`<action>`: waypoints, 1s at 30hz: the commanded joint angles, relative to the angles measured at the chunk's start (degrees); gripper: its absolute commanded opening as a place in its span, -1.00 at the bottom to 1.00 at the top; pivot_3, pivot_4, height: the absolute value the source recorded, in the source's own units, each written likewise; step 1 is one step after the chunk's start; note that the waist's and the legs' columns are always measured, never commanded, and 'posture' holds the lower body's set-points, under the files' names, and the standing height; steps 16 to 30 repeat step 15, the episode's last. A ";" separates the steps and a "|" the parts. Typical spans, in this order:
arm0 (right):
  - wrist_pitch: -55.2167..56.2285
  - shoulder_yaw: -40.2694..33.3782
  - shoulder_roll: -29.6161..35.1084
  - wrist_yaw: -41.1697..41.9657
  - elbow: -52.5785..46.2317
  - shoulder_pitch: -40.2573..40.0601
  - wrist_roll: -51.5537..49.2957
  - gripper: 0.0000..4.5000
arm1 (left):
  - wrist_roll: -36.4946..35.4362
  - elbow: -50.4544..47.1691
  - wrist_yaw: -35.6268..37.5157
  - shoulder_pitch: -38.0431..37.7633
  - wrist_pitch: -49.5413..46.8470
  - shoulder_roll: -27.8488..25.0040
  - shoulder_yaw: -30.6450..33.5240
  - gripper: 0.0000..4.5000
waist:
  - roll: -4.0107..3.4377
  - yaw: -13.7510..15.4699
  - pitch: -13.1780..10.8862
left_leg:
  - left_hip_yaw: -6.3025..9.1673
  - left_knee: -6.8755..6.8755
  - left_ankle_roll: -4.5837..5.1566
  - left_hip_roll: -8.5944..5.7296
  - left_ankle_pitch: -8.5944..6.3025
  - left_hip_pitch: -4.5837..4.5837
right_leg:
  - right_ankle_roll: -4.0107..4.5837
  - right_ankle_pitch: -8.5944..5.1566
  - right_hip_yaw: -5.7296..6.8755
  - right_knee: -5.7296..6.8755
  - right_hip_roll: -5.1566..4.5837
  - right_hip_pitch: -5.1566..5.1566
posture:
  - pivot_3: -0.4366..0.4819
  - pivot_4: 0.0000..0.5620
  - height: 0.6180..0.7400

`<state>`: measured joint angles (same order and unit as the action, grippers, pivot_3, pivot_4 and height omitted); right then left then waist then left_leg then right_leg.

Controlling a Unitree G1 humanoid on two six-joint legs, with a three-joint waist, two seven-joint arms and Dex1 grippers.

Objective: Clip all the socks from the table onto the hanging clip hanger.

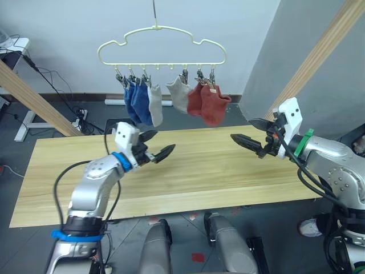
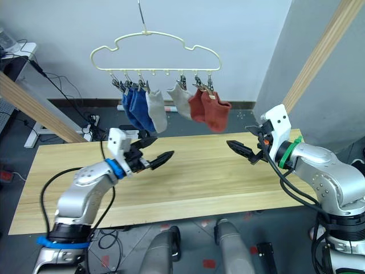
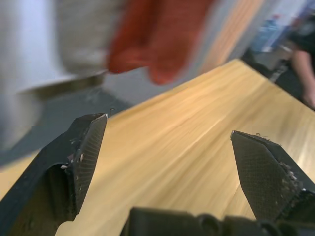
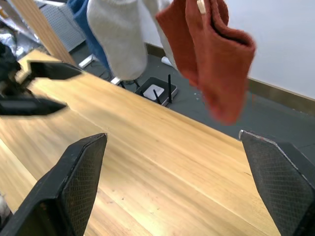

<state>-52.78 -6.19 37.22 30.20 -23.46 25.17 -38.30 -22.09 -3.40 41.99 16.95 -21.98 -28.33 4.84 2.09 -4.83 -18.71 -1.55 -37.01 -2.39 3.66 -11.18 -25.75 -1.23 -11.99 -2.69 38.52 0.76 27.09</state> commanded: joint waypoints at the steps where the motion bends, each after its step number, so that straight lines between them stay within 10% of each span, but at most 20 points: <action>1: 5.74 1.15 -0.82 1.69 1.46 -2.01 3.18 1.00 | -7.83 -6.56 -3.05 -6.72 -13.76 -6.02 12.23 0.98 | 0.09 0.25 0.05 | -0.01 0.01 0.00 0.00 0.00 0.00 | 0.00 0.00 0.00 -0.03 -0.02 -0.01 | -0.04 0.09 1.00; 30: 9.91 1.85 -0.41 6.09 5.75 -4.97 5.90 1.00 | -4.10 -13.88 -5.94 -16.13 -13.58 -13.05 18.81 0.98 | 0.10 4.48 0.05 | 0.02 0.10 -0.01 0.00 -0.01 -0.10 | 0.04 -0.02 0.11 -0.30 -0.07 0.00 | 0.21 0.06 1.00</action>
